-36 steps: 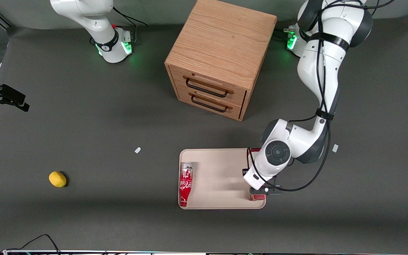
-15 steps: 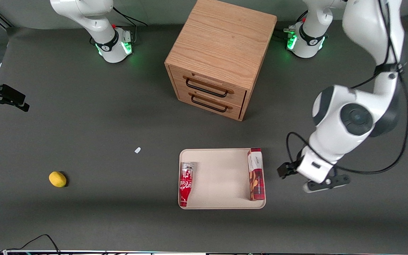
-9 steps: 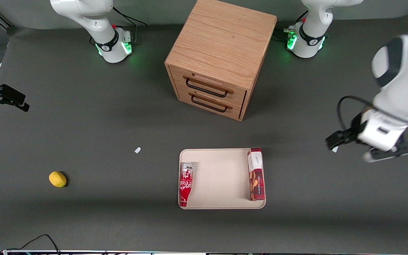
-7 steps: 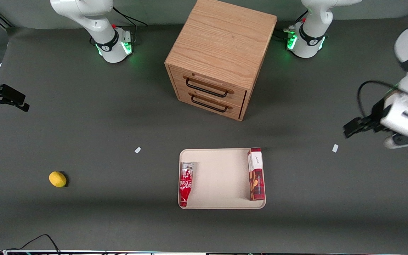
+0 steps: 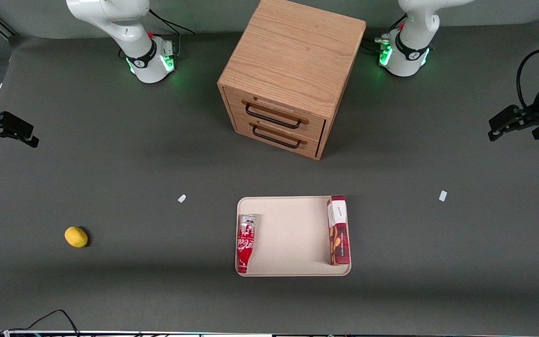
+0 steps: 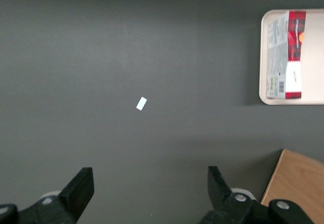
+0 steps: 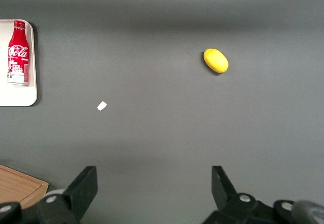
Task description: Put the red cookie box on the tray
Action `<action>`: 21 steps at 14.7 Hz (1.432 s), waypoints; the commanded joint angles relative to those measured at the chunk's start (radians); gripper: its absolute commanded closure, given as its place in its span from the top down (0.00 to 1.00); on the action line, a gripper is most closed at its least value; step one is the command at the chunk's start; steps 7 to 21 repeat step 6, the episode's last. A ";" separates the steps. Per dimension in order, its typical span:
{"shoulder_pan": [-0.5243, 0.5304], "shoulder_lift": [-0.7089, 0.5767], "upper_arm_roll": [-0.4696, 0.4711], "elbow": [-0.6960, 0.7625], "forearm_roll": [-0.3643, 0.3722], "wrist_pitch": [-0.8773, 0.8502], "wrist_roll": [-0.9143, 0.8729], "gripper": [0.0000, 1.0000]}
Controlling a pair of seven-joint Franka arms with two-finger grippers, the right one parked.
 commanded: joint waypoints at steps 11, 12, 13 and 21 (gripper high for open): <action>0.024 -0.044 -0.008 0.042 -0.003 -0.134 0.069 1.00; 0.024 -0.044 -0.008 0.042 -0.003 -0.134 0.069 1.00; 0.024 -0.044 -0.008 0.042 -0.003 -0.134 0.069 1.00; 0.024 -0.044 -0.008 0.042 -0.003 -0.134 0.069 1.00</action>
